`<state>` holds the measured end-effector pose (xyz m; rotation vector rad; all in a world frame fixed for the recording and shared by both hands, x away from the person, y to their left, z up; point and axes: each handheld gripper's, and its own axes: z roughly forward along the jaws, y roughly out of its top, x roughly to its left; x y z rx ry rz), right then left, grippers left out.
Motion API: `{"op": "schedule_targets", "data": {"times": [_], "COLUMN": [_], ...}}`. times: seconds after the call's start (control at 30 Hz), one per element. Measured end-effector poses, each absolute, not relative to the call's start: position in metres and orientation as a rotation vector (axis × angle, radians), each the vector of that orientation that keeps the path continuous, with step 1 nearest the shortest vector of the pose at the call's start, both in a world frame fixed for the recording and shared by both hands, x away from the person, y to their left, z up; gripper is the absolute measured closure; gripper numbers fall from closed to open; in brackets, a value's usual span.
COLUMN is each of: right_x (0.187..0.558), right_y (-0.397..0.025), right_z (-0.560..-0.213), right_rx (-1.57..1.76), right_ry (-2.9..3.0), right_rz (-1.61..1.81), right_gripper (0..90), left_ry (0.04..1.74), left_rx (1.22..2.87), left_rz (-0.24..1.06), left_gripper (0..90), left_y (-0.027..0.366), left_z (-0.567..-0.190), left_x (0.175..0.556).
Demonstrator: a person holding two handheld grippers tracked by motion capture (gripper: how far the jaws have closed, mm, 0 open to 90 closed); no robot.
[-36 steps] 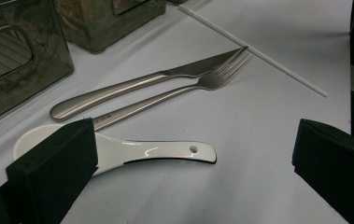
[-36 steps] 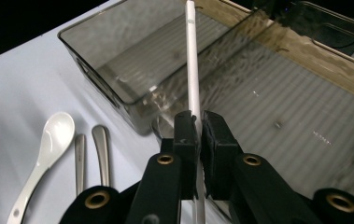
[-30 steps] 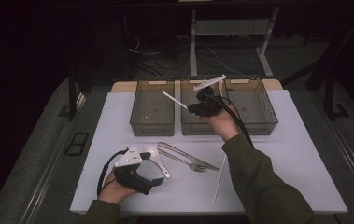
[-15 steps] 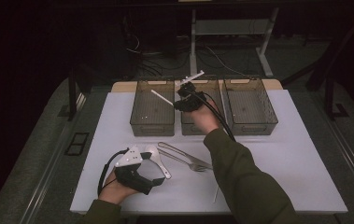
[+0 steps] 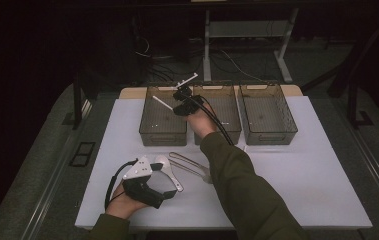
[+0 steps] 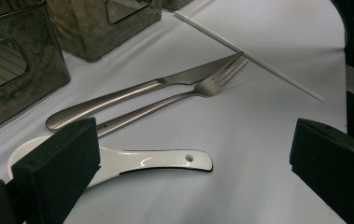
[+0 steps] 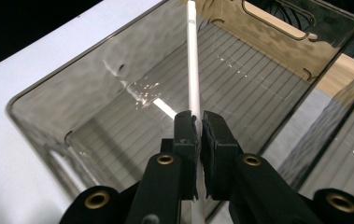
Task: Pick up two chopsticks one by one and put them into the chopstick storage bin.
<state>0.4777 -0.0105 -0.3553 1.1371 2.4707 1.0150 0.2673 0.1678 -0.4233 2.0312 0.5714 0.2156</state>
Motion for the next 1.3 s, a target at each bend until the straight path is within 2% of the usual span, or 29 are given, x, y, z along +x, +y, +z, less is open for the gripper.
{"op": "schedule_targets", "data": {"times": [0.5, 0.77, 0.8, 0.93, 1.07, 1.1, 1.3], "right_x": [0.496, 0.500, 0.500, 0.499, 0.498, 0.497, 0.491], "right_y": [0.023, 0.026, 0.025, 0.024, 0.020, 0.017, 0.008], "right_z": [-0.373, -0.378, -0.377, -0.375, -0.370, -0.367, -0.357], "right_rx": [1.187, 1.205, 1.208, 1.193, 1.178, 1.173, 1.169], "right_ry": [2.488, 2.475, 2.458, 2.448, 2.454, 2.455, 2.453], "right_rz": [0.982, 0.987, 1.019, 1.022, 1.031, 1.038, 1.081], "right_gripper": [84.9, 84.9, 81.4, 78.8, 70.5, 65.8, 57.1], "left_ry": [0.561, 0.559, 0.559, 0.560, 0.559, 0.559, 0.559], "left_rx": [2.026, 2.024, 2.021, 2.021, 2.022, 2.023, 2.025], "left_rz": [0.211, 0.209, 0.210, 0.211, 0.211, 0.211, 0.211], "left_gripper": [1.0, 1.0, 1.1, 1.0, 1.1, 1.1, 1.1], "left_y": [0.165, 0.164, 0.164, 0.164, 0.164, 0.164, 0.164], "left_z": [-0.422, -0.422, -0.422, -0.422, -0.422, -0.422, -0.422], "left_x": [0.266, 0.267, 0.267, 0.267, 0.267, 0.267, 0.268]}}
